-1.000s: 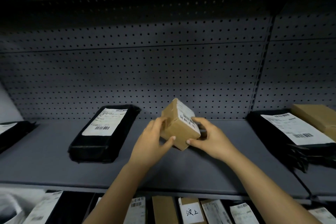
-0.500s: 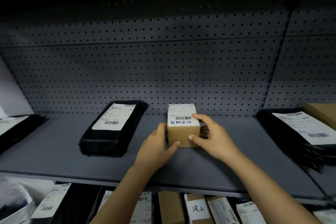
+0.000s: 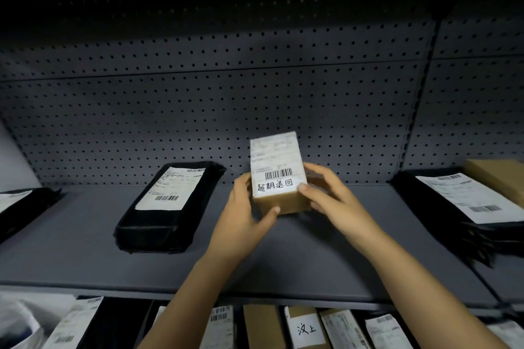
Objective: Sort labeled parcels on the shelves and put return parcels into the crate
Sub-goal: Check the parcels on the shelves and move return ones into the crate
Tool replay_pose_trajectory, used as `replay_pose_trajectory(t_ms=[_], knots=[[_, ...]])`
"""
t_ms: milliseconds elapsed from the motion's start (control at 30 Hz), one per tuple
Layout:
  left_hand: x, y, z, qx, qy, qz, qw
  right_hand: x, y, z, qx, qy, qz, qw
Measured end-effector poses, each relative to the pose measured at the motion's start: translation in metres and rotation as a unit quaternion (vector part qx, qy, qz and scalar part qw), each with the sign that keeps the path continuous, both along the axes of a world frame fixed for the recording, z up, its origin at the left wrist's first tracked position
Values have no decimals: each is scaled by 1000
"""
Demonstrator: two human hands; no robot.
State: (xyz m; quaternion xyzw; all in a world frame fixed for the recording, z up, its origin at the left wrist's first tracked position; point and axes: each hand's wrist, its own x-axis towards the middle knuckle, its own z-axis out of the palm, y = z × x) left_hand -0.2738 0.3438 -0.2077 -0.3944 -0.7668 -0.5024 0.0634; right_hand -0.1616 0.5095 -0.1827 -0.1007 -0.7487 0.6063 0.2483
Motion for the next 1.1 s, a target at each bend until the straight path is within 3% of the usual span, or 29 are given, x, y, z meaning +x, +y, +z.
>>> replay_pose_trajectory(t_ms=[200,367,667,867,1100], knots=[[14,0,30,105,92,3,990,11,-1,26,-9,128,58,990],[21,1,43,131,159,22,978,17,-2,36,7,189,63,980],[18,2,50,68,218,45,973,18,7,33,-32,144,95,985],[3,15,50,-30,363,79,928,32,21,24,-60,176,2,983],[20,60,48,-32,404,30,914,82,50,17,-41,169,-94,980]])
